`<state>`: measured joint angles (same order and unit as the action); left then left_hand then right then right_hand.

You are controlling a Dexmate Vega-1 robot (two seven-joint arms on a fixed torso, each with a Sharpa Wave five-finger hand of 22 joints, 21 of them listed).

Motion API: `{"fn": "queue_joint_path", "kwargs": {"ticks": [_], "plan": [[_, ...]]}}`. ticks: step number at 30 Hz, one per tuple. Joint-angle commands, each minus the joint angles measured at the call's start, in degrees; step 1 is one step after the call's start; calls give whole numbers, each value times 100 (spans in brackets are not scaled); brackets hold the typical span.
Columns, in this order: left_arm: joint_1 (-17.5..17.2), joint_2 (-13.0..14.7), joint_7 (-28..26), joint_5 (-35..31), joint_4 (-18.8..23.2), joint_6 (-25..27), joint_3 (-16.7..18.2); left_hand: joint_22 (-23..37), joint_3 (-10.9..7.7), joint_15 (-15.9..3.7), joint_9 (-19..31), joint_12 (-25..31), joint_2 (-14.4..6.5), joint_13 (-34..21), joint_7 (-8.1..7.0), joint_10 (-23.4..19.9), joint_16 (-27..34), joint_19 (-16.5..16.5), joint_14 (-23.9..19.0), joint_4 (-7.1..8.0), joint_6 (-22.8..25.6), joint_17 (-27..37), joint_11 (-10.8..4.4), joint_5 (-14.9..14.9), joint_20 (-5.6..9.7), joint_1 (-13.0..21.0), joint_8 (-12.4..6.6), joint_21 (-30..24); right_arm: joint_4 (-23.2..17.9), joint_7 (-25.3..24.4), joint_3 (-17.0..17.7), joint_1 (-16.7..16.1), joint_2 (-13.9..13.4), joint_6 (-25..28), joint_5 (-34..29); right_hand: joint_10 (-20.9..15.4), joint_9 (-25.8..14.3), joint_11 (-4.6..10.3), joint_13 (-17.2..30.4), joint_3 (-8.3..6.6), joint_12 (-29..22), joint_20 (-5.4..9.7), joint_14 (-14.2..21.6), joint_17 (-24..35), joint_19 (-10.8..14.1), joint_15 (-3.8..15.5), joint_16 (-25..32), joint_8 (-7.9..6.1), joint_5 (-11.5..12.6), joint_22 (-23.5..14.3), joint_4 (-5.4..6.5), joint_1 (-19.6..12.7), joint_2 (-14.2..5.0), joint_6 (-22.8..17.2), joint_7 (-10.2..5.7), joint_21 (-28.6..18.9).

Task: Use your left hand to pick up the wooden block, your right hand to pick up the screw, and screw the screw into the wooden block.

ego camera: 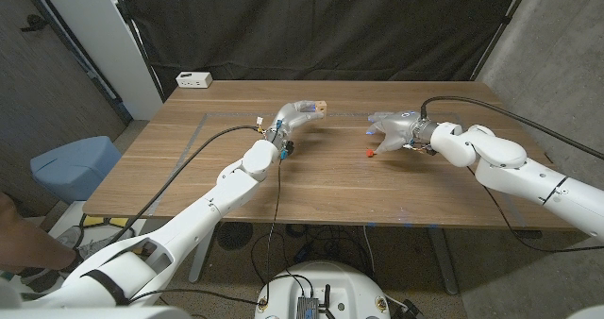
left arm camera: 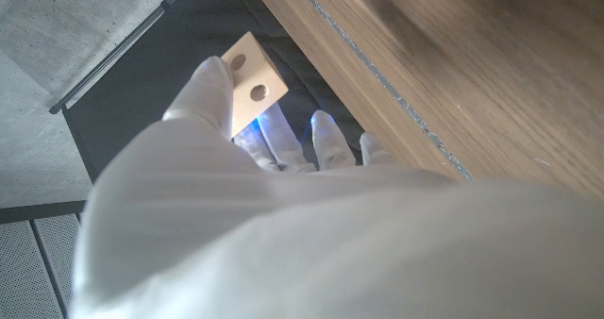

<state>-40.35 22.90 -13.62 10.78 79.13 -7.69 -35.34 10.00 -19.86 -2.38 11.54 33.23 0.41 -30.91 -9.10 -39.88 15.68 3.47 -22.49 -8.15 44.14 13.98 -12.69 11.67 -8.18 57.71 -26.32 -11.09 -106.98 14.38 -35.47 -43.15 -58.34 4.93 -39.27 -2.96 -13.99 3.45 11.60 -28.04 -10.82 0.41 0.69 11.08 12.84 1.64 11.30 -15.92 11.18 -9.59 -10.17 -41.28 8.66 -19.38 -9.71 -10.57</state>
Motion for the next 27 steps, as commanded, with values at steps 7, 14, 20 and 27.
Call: {"fn": "queue_joint_path", "kwargs": {"ticks": [7, 14, 20, 27], "plan": [[24, -3, 55, 61, -29, 22, -9, 21, 28, -594, 37, -9, -71, -23, -14, -37, 16, -33, -3, 14, 128, 18, 8, 22, -26, -5, -70, -11, 246, 289, -159, 188, 201, -48, -190, 113, -49, -45, 37, -44, 17, -18, -108, 22, -73, -2, -23, -33, 5, -16, 15, -95, 9, 113, 6, 7], [34, -5, 42, 53, -37, 41, -14, 21, 38, -590, 37, -20, -75, -22, -31, -52, 16, -31, -3, 9, 116, 17, 9, 22, -20, -5, -63, -14, 301, 345, -226, 238, 248, -53, -251, 164, -70, -78, 42, -51, 23, -14, -137, 28, -81, -16, -24, -63, 10, -17, 21, -111, 10, 101, 14, 2], [53, -15, 67, 56, -68, 23, -28, 21, 44, -591, 37, -26, -84, -26, -27, -67, 15, -32, 3, 7, 126, 18, 8, 24, -27, -4, -65, -15, 308, 428, -307, 292, 300, 10, -405, 179, -87, -84, 46, -63, 17, -15, -139, 32, -72, -17, -18, -100, 18, -17, 20, -136, 6, 61, 18, -7], [62, -35, 52, 58, -69, 82, -42, 21, 51, -583, 37, -40, -87, -26, -34, -64, 17, -34, -4, 1, 120, 17, 9, 24, -27, 1, -61, -15, 331, 500, -372, 330, 371, 106, -521, 194, -111, -88, 50, -80, 9, -15, -136, 36, -56, -18, -7, -157, 30, -18, 19, -172, 0, -5, 47, -18]]}}
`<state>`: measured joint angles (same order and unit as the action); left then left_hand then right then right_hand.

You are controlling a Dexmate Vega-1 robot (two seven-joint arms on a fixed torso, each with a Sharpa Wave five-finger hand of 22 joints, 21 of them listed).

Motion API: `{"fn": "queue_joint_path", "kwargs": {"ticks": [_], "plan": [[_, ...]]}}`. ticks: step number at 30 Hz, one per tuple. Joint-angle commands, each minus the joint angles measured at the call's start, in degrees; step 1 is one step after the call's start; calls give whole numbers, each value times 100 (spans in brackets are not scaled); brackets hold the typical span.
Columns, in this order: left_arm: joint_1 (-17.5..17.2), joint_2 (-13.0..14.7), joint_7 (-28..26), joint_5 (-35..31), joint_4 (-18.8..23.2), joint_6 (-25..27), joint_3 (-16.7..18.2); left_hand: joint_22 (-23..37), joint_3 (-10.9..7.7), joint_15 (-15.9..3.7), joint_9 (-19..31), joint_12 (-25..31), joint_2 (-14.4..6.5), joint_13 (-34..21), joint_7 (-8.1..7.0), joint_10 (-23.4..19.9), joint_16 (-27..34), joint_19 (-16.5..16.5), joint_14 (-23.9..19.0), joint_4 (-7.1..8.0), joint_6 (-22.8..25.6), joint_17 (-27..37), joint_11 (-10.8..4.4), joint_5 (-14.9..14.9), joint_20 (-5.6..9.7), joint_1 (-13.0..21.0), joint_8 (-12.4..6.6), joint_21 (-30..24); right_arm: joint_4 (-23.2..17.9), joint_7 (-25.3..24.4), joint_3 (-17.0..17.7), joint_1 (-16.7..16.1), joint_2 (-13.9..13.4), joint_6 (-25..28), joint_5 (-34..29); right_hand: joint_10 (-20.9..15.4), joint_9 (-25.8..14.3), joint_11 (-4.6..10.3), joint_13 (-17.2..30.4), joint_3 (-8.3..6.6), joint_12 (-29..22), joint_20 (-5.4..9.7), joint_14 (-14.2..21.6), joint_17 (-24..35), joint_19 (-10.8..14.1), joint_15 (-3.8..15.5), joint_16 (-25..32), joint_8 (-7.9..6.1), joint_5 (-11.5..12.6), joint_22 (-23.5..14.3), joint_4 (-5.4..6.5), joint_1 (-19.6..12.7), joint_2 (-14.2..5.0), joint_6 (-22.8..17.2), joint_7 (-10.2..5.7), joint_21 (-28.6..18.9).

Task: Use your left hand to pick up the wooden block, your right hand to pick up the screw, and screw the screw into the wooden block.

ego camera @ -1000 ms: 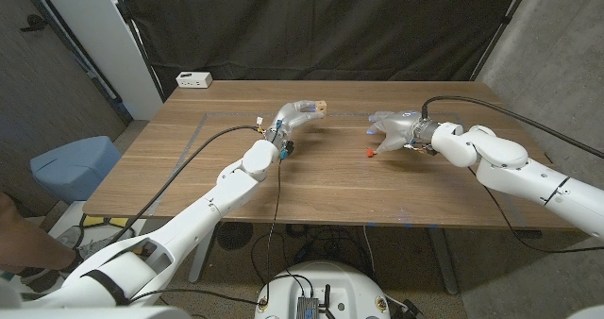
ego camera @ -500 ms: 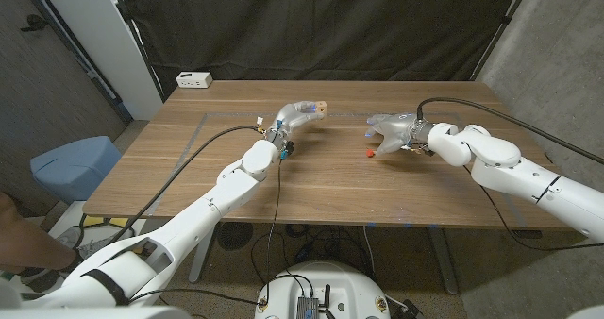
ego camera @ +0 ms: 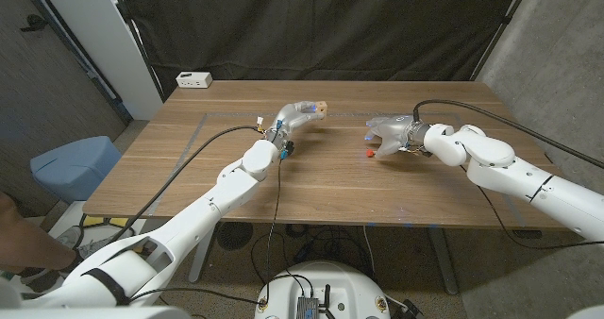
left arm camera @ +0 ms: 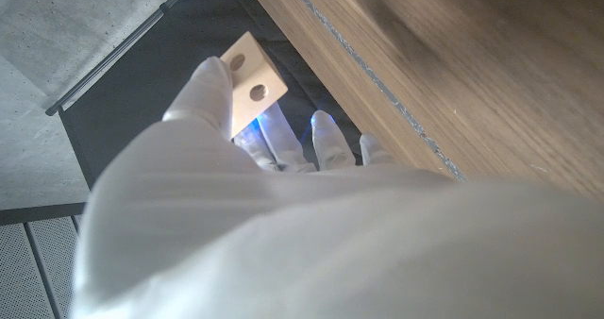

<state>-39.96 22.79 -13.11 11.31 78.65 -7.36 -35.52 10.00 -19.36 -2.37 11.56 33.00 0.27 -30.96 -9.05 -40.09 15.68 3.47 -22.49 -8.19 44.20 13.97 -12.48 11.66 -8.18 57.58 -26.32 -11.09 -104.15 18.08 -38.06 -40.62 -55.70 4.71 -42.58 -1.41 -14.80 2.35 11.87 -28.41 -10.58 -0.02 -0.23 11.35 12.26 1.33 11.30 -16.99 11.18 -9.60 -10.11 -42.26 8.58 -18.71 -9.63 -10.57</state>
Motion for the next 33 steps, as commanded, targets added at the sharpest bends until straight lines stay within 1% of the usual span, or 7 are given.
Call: {"fn": "queue_joint_path", "kwargs": {"ticks": [1, 4, 15, 33], "plan": [[30, -28, 30, 13, -58, -14, -28, 21, 2, -585, 35, -18, -74, -22, -43, -43, 17, -35, -4, 4, 119, 18, -13, 25, -26, 15, -62, -15, 56, 138, -129, 90, 120, 133, -214, 38, -33, 22, 24, -45, -17, 30, -43, 10, 11, 12, -6, -55, 31, -17, 13, -78, 8, -77, 34, -21], [36, -38, 15, 12, -55, 36, -33, 21, 4, -578, 35, -21, -82, -24, -37, -46, 16, -39, 1, 8, 121, 19, -13, 26, -24, 9, -62, -14, 76, 120, -163, 109, 142, 143, -291, 29, -47, 21, 27, -51, -27, 29, -39, 12, 23, 8, -1, -98, 35, -17, 14, -91, 9, -143, 11, -27], [84, -54, 33, -1, -110, 43, -59, 21, 14, -574, 36, -42, -96, -20, -40, -47, 15, -38, 7, 12, 114, 20, -13, 28, -31, 0, -57, -16, 52, 259, -281, 165, 238, 290, -544, -9, -88, 13, 33, -66, -54, 31, 4, 17, 73, 8, 23, -169, 50, -18, 14, -135, 14, -196, 6, -47], [163, -80, 99, 28, -252, 24, -77, 22, 26, -579, 38, -64, -120, -26, -46, -66, 16, -36, 6, 7, 126, 19, -12, 36, -34, 1, -60, -19, 27, 489, -368, 207, 366, 514, -584, -41, -134, 6, 38, -71, -73, -1, 8, 26, 97, -10, 32, -237, 69, -20, 30, -147, 19, -219, 47, -53]]}}
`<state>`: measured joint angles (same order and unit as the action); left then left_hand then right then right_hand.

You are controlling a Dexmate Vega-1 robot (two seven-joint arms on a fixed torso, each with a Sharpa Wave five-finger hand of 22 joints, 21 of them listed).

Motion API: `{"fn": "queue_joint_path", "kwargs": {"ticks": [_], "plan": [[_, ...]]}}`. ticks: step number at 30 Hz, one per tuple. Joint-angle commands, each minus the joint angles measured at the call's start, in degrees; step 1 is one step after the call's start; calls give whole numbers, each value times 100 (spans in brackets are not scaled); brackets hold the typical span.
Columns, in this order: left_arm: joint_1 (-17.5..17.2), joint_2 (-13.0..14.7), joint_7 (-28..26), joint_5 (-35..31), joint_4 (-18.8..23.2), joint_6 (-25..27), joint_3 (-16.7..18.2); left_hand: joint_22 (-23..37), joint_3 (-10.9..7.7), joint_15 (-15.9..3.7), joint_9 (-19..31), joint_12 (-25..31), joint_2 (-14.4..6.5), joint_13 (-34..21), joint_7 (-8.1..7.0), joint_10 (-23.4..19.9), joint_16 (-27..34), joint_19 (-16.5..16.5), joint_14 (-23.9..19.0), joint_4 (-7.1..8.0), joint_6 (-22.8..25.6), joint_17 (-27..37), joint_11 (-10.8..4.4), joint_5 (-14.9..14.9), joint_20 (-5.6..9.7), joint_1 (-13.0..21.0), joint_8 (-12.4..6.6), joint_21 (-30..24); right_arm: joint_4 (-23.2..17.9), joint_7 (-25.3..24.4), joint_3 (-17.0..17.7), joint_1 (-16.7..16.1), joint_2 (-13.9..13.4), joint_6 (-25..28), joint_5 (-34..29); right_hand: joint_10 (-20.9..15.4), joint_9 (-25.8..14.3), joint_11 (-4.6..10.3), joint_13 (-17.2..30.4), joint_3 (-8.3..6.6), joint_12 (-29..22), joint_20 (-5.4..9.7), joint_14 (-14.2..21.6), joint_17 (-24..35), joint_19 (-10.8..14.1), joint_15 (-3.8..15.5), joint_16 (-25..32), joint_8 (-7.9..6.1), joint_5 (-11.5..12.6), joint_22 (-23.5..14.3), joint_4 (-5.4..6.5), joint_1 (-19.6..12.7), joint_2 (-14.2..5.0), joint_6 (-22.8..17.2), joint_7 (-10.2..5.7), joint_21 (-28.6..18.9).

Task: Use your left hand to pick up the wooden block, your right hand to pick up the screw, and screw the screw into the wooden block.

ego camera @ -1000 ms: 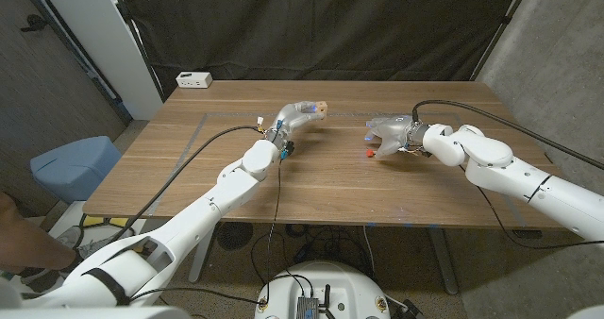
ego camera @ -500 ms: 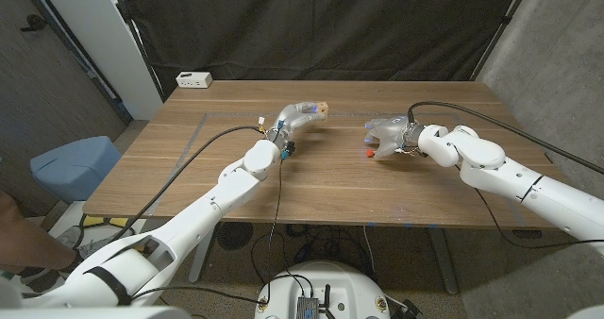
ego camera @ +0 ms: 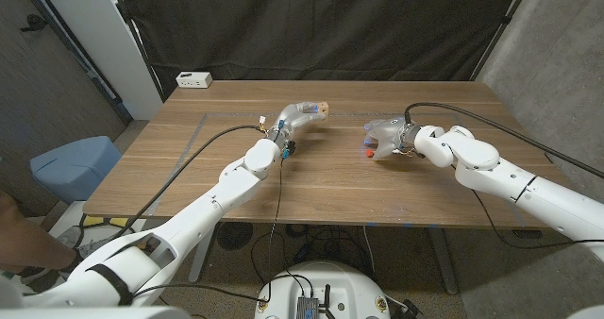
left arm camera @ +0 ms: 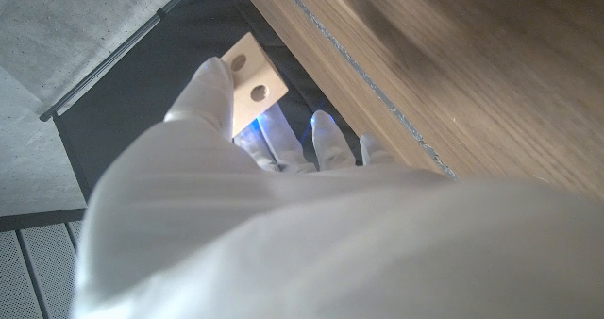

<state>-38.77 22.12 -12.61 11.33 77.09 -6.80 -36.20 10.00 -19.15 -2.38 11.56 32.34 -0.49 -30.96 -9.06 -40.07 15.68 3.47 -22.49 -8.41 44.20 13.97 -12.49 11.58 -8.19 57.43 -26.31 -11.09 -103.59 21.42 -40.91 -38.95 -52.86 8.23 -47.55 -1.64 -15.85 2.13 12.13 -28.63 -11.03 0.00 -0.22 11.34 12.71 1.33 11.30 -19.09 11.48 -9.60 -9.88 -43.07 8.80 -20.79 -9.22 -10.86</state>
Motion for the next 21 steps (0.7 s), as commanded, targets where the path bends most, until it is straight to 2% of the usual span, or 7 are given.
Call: {"fn": "queue_joint_path", "kwargs": {"ticks": [1, 21], "plan": [[45, -16, 45, 31, -94, -15, -6, 22, 6, -577, 38, 0, -44, -27, -48, -69, 16, -36, 6, 29, 125, 20, -11, 44, -34, 15, -60, -19, -31, 160, -93, 42, 81, 161, -100, -16, -33, 32, 13, -47, -28, -3, 8, 28, 52, -13, 34, -33, 41, -20, 10, -63, -2, -9, 5, -24], [74, -12, 123, 64, -175, -86, -14, 22, 22, -559, 42, -24, -80, -37, -33, -88, 17, -48, 9, 38, 119, 21, -8, 54, -48, -2, -55, -17, -35, 81, -122, 1, 66, 179, -174, -56, -106, 42, 20, -58, -45, -1, 30, 40, 63, 3, 52, -191, 63, -22, 22, -79, -11, -172, 88, -22]]}}
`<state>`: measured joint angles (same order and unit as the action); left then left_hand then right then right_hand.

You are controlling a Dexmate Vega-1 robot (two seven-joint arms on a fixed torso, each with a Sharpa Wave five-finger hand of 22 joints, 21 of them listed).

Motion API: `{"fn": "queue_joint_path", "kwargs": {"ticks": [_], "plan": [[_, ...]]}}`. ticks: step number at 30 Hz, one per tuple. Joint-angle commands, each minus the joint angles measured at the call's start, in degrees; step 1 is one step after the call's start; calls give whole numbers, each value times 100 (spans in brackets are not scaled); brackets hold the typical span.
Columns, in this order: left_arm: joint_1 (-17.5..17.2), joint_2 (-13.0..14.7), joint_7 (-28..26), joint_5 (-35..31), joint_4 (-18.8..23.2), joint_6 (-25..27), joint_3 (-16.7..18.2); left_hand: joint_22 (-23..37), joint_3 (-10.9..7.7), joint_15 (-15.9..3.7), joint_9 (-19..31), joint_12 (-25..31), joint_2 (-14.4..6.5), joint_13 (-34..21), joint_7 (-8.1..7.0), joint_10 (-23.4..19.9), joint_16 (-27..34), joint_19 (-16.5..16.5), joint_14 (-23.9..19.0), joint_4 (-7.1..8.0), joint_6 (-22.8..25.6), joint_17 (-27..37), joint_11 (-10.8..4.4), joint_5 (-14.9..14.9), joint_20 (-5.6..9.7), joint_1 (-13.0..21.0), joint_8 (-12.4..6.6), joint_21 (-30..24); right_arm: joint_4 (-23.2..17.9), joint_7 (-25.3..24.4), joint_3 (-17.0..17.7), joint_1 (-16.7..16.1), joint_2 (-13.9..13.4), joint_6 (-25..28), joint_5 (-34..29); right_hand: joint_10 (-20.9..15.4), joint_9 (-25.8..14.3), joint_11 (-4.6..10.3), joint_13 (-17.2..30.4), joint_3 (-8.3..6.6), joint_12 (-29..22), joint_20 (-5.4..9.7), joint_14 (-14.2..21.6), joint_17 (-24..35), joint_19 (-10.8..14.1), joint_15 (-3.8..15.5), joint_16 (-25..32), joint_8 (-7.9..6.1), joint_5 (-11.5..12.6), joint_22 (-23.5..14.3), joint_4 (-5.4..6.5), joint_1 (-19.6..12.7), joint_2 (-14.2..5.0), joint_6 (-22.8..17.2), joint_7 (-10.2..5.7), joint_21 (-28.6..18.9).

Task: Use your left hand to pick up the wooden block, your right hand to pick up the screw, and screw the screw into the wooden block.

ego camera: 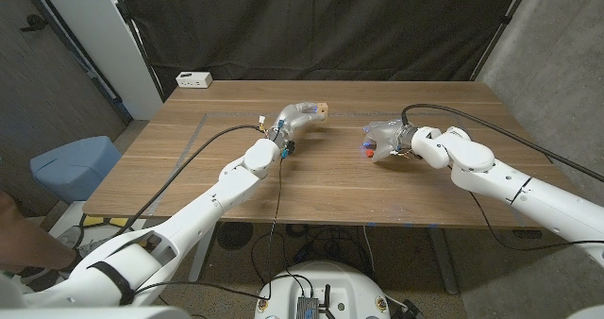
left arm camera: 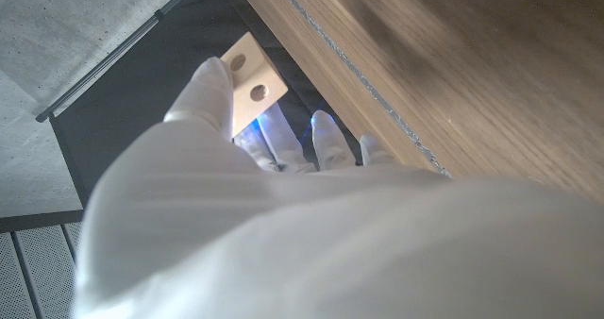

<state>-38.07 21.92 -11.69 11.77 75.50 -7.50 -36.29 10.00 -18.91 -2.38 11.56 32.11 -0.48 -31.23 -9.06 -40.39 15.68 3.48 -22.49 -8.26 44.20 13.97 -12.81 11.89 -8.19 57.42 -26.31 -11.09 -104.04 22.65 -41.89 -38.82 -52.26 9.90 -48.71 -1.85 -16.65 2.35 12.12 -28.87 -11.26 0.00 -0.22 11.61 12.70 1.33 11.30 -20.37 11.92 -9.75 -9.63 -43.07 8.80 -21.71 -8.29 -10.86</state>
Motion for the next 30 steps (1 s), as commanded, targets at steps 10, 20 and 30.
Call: {"fn": "queue_joint_path", "kwargs": {"ticks": [10, 20, 30], "plan": [[11, 5, 52, 20, -5, -9, -18, 22, -19, -537, 44, -15, -131, -15, -34, -63, 18, -55, 14, 7, 122, 23, 25, 42, -57, 39, -56, -16, 44, -109, -47, -12, 54, 9, -89, -114, -80, 17, 26, -52, -52, 7, 59, 20, 57, 31, 65, -202, 29, -9, -1, -106, -26, -260, 73, -18], [-1, 2, 33, 14, 34, 24, -23, 23, -20, -532, 47, -32, -160, -20, -30, -59, 16, -62, 21, 3, 115, 24, 27, 60, -63, 51, -54, -15, 91, -165, -78, 19, 96, -29, -108, -162, -150, 4, 31, -86, -62, 54, 100, 29, 86, 67, 78, -392, 40, -9, -5, -156, -50, -510, 195, -27], [-10, -5, 18, 12, 74, 81, -33, 23, -8, -534, 50, -43, -169, -26, -27, -69, 17, -66, 17, 5, 112, 21, 28, 73, -59, 42, -53, -16, 139, -283, -81, 9, 91, -87, -107, -223, -214, 7, 35, -127, -77, 79, 149, 36, 141, 91, 93, -555, 55, -9, -12, -220, -78, -715, 204, -42]]}}
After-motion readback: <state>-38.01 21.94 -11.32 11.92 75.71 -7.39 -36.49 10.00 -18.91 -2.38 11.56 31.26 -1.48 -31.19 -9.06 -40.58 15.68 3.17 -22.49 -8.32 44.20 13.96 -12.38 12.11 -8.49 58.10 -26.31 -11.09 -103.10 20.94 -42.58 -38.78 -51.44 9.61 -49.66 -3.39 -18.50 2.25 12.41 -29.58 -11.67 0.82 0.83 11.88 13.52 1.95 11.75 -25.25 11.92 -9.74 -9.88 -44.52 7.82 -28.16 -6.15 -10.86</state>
